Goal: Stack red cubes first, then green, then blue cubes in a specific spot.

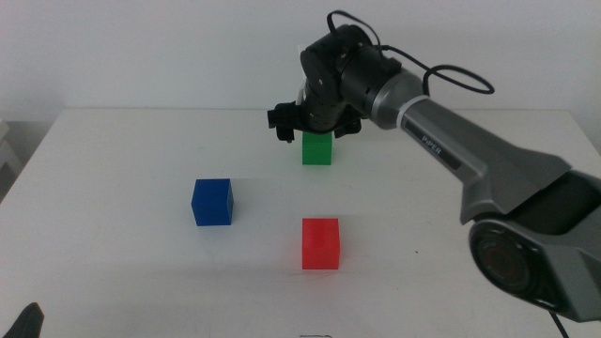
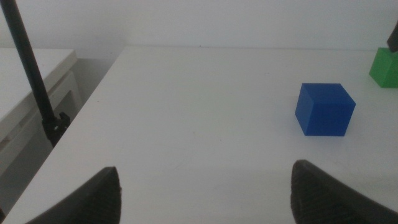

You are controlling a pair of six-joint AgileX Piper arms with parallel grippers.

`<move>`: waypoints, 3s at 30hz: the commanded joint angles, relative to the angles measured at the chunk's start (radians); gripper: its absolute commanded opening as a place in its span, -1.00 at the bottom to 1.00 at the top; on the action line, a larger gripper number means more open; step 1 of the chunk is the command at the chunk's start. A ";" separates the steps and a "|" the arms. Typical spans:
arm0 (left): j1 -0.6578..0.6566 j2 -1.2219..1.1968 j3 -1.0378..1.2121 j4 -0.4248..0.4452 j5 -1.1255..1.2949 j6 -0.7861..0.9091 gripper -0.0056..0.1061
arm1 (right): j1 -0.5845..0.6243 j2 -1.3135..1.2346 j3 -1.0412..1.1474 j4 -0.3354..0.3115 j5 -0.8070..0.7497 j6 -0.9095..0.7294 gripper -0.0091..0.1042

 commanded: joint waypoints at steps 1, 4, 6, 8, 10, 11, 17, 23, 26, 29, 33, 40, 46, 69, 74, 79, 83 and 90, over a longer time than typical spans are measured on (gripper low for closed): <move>-0.001 -0.020 -0.003 -0.007 -0.079 -0.002 0.78 | -0.015 -0.039 -0.073 -0.047 -0.033 -0.001 0.61; -0.001 -0.020 -0.003 -0.007 -0.079 -0.002 0.78 | -0.016 -0.008 -0.096 -0.068 -0.034 0.014 0.61; -0.001 -0.020 -0.003 -0.007 -0.079 -0.002 0.78 | -0.016 0.002 -0.096 -0.091 -0.044 0.036 0.61; -0.001 -0.020 -0.003 -0.007 -0.079 -0.002 0.78 | -0.016 0.009 -0.096 -0.117 -0.062 0.067 0.61; -0.001 -0.020 -0.003 -0.007 -0.079 -0.002 0.78 | -0.016 0.013 -0.096 -0.133 -0.084 0.103 0.61; -0.001 -0.020 -0.003 -0.007 -0.079 -0.002 0.78 | -0.016 0.016 -0.096 -0.137 -0.090 0.114 0.61; -0.001 -0.020 -0.003 -0.007 -0.079 -0.002 0.78 | -0.018 0.038 -0.096 -0.172 -0.107 0.123 0.61; -0.001 -0.020 -0.003 -0.007 -0.079 -0.002 0.78 | -0.022 0.054 -0.096 -0.177 -0.127 0.128 0.61; -0.001 -0.020 -0.003 -0.007 -0.079 -0.002 0.78 | -0.022 0.054 -0.096 -0.177 -0.127 0.128 0.59; -0.001 -0.020 -0.003 -0.007 -0.079 -0.002 0.78 | -0.023 0.054 -0.096 -0.195 -0.109 0.139 0.10; -0.001 -0.020 -0.003 -0.007 -0.079 -0.002 0.78 | -0.026 0.054 -0.096 -0.207 -0.082 0.158 -0.19; -0.001 -0.020 -0.003 -0.007 -0.079 -0.002 0.78 | -0.026 0.051 -0.096 -0.220 -0.034 0.168 -0.60; -0.001 -0.020 -0.003 -0.007 -0.079 -0.002 0.78 | 0.010 -0.040 -0.090 -0.187 0.030 0.114 -0.86; -0.001 -0.020 -0.003 -0.007 -0.079 -0.002 0.78 | 0.292 -0.693 0.853 -0.420 -0.077 0.668 -0.86; -0.001 -0.020 -0.003 -0.007 -0.079 -0.002 0.78 | 0.327 -0.689 0.853 -0.418 -0.079 0.710 -0.86; -0.001 -0.020 -0.003 -0.007 -0.079 -0.002 0.78 | 0.334 -0.670 0.853 -0.400 -0.062 0.710 -0.86; -0.001 -0.020 -0.003 -0.007 -0.079 -0.002 0.78 | 0.334 -0.647 0.855 -0.383 -0.047 0.694 -0.86; -0.001 -0.020 -0.003 -0.007 -0.079 -0.002 0.78 | 0.334 -0.620 0.864 -0.369 -0.057 0.695 -0.86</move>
